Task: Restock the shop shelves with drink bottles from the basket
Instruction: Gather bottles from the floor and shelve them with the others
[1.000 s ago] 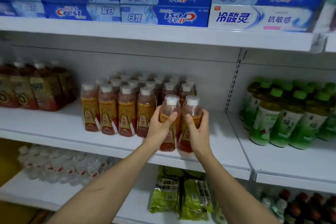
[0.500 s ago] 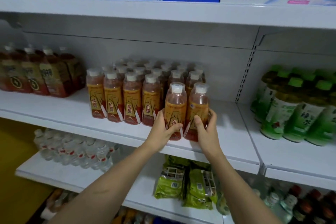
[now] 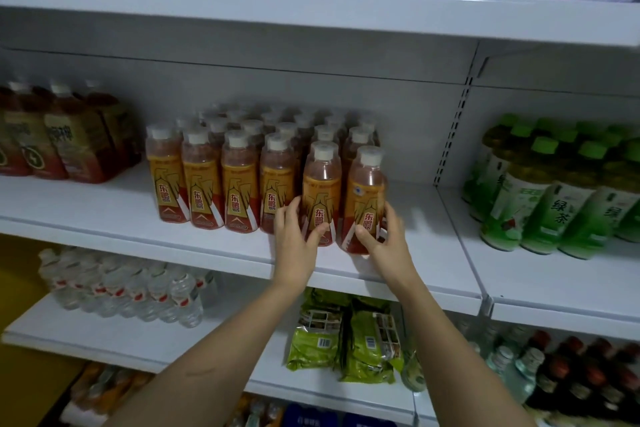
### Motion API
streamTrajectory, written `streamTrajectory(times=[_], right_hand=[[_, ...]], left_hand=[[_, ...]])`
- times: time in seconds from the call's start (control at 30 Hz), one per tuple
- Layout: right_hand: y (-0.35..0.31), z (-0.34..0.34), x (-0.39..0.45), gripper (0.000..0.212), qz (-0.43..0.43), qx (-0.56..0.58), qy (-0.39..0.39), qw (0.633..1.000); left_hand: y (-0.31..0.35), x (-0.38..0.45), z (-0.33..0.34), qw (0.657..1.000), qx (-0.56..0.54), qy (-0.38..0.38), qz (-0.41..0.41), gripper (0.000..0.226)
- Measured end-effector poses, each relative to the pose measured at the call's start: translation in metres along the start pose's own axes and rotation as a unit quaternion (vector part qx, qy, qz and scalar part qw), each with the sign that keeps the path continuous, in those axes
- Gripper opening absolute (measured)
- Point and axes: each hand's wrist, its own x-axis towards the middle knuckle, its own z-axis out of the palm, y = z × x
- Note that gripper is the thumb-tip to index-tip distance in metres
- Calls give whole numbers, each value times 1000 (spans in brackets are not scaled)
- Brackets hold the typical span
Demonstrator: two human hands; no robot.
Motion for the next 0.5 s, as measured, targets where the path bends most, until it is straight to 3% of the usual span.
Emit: streamTrajectory(times=[0.5], right_hand=[[3, 23, 20, 60, 46, -114, 113, 986]], left_hand=[[1, 0, 20, 991, 81, 105, 20, 53]])
